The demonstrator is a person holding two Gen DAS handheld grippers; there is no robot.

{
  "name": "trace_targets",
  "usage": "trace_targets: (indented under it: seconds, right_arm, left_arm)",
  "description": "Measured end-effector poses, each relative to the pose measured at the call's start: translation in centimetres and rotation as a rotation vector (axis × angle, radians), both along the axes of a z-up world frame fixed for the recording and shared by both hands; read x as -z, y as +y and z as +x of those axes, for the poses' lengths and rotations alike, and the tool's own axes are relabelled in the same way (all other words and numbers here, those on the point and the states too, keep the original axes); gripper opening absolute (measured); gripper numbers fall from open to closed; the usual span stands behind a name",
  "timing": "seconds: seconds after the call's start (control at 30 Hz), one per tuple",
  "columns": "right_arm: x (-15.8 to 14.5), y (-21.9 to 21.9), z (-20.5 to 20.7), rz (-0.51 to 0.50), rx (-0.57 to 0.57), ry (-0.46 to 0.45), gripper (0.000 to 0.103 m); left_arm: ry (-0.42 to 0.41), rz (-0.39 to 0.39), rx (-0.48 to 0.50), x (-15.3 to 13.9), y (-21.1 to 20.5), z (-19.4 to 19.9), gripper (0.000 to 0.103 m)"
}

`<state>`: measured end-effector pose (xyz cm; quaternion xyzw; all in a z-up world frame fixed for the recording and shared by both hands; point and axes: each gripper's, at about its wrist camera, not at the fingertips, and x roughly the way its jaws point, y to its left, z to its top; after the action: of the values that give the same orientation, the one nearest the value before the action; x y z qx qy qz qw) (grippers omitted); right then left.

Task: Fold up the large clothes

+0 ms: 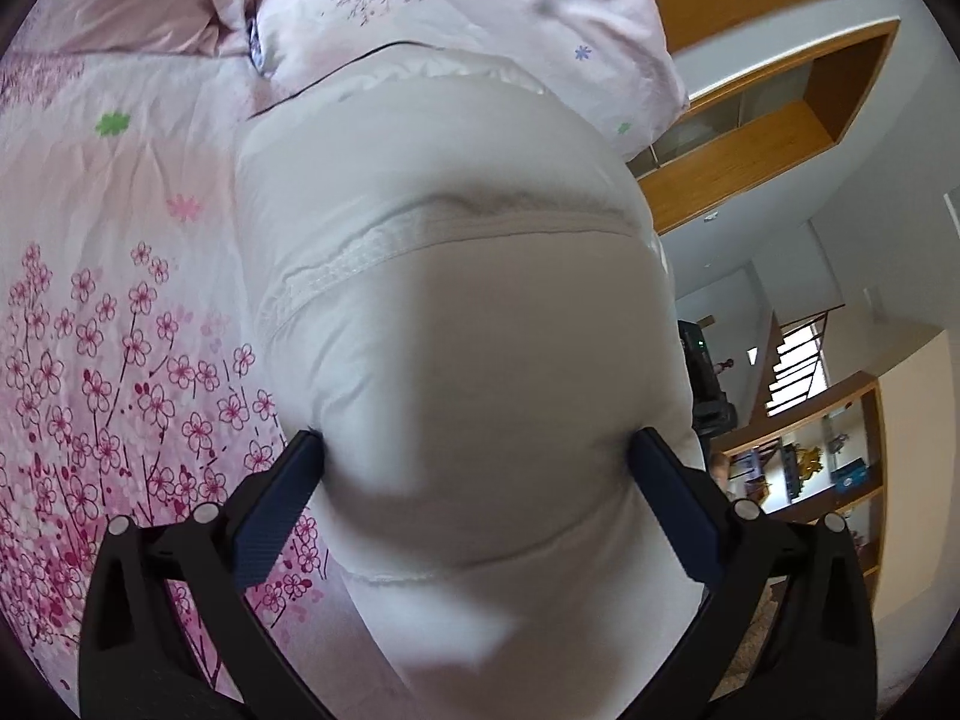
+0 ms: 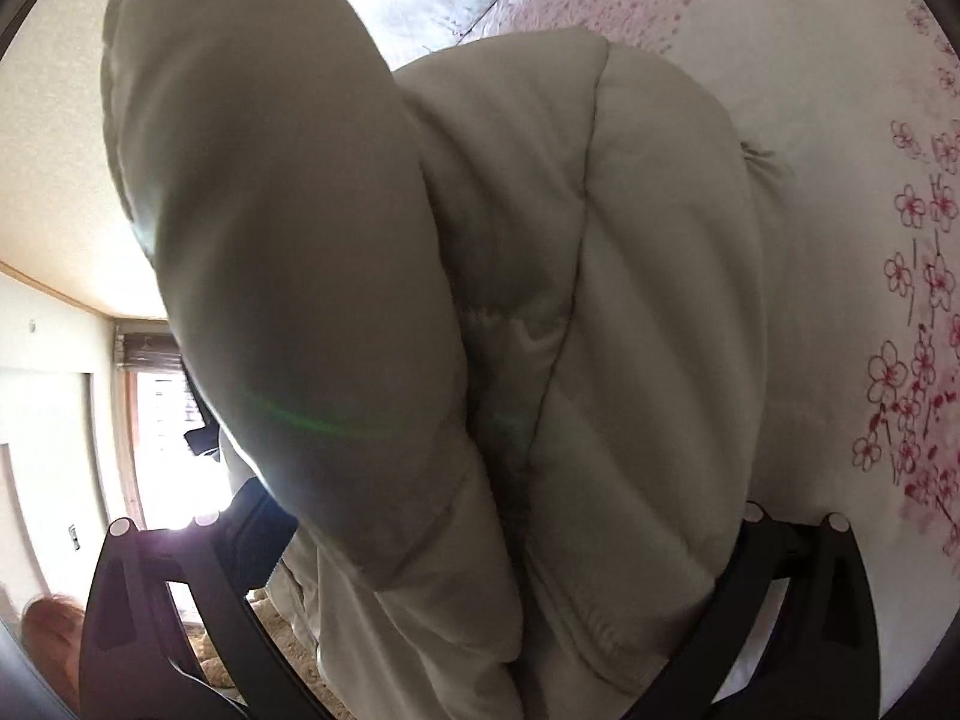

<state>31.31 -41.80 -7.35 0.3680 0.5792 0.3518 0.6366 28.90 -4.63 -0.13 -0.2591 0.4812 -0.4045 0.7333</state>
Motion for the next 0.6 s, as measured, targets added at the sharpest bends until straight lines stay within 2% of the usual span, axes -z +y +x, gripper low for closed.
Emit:
trace_targets:
  seconds: [0.27, 0.43, 0.6]
  right_arm:
    - [-0.3, 0.5, 0.2, 0.006, -0.020, -0.045, 0.102]
    - [-1.3, 2.3, -1.2, 0.035, 0.001, -0.167, 0.100]
    - [-2.7, 2.9, -3.4, 0.122, 0.044, -0.303, 0.087]
  left_arm:
    - [0.004, -0.018, 0.004, 0.5, -0.5, 0.5, 0.101]
    - [0.021, -0.080, -0.023, 1.3, 0.6, 0.5, 0.101]
    - [-0.046, -0.090, -0.023, 0.3, 1.3, -0.3, 0.083]
